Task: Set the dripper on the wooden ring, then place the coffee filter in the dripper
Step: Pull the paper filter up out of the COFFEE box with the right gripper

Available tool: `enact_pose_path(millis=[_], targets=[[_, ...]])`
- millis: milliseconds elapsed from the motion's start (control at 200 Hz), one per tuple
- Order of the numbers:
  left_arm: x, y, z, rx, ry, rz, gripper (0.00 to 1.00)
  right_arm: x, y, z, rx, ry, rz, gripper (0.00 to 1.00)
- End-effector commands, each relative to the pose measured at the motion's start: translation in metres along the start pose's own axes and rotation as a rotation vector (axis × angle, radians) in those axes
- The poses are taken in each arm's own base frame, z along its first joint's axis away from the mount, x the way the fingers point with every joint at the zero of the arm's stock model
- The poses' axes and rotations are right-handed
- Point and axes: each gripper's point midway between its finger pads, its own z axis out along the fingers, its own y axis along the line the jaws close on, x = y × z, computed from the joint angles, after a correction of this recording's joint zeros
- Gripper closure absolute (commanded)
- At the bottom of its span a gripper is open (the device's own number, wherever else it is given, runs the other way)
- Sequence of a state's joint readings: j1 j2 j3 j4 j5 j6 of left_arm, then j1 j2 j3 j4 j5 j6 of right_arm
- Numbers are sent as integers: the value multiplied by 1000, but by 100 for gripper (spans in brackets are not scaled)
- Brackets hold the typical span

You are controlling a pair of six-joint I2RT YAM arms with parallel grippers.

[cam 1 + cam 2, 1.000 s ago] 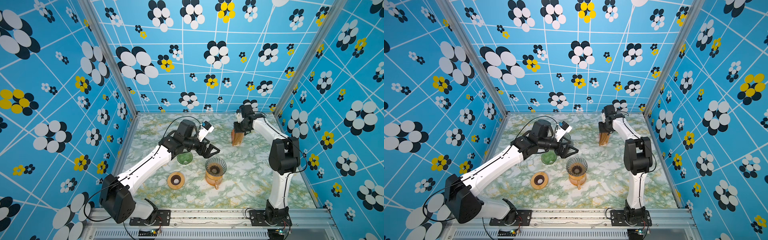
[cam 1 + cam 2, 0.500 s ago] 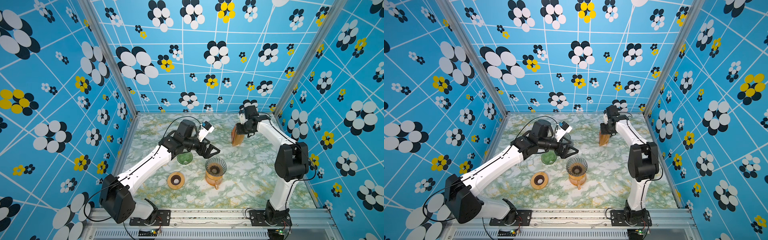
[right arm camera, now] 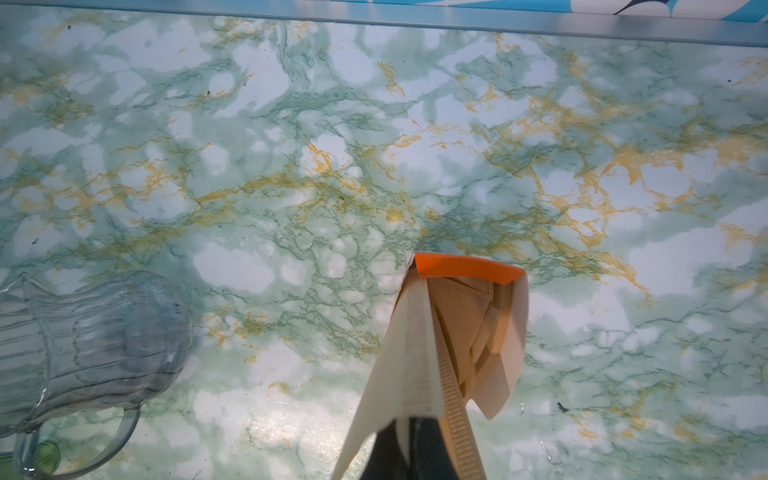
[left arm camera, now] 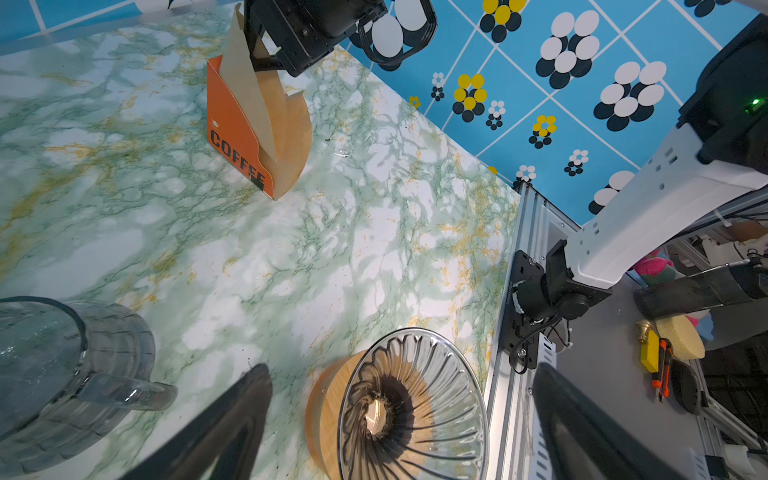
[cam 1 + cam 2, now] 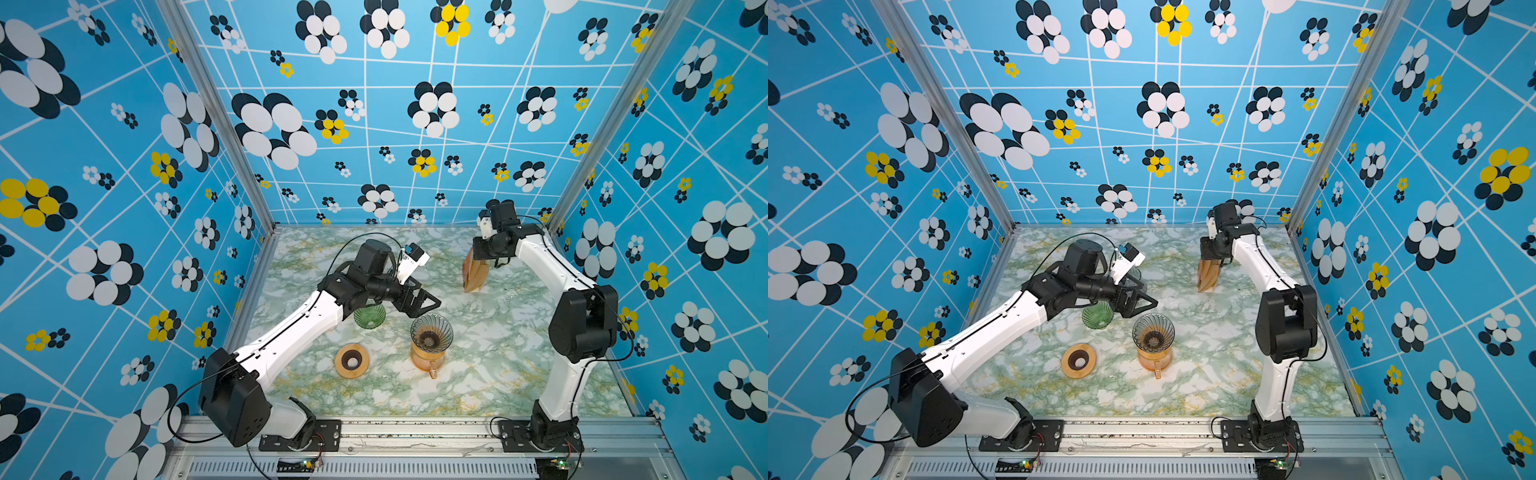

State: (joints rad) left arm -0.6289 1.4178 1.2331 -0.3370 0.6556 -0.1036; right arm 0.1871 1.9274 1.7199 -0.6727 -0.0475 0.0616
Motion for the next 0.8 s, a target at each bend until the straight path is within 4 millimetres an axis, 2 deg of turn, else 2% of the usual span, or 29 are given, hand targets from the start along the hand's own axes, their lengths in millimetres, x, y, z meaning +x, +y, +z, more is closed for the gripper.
enact_pose_path(millis=[0, 150, 160, 185, 465, 655, 800], targets=[[-9, -10, -7, 16, -16, 26, 1, -3, 4, -25, -22, -20, 20, 97], [-10, -10, -7, 15, -18, 27, 1, 12, 8, -54, -50, -40, 42, 97], [-10, -10, -7, 16, -17, 28, 1, 20, 8, -51, -52, -21, 45, 97], [-10, -10, -8, 14, -18, 28, 1, 27, 9, -53, -56, -14, 50, 97], [-9, -11, -6, 24, -15, 22, 1, 70, 5, -91, -44, -36, 132, 97], [-9, -12, -5, 33, -15, 19, 1, 101, 1, -89, -21, 21, 165, 97], [-9, -12, -6, 33, -14, 22, 1, 110, -10, -85, 44, 48, 189, 97]])
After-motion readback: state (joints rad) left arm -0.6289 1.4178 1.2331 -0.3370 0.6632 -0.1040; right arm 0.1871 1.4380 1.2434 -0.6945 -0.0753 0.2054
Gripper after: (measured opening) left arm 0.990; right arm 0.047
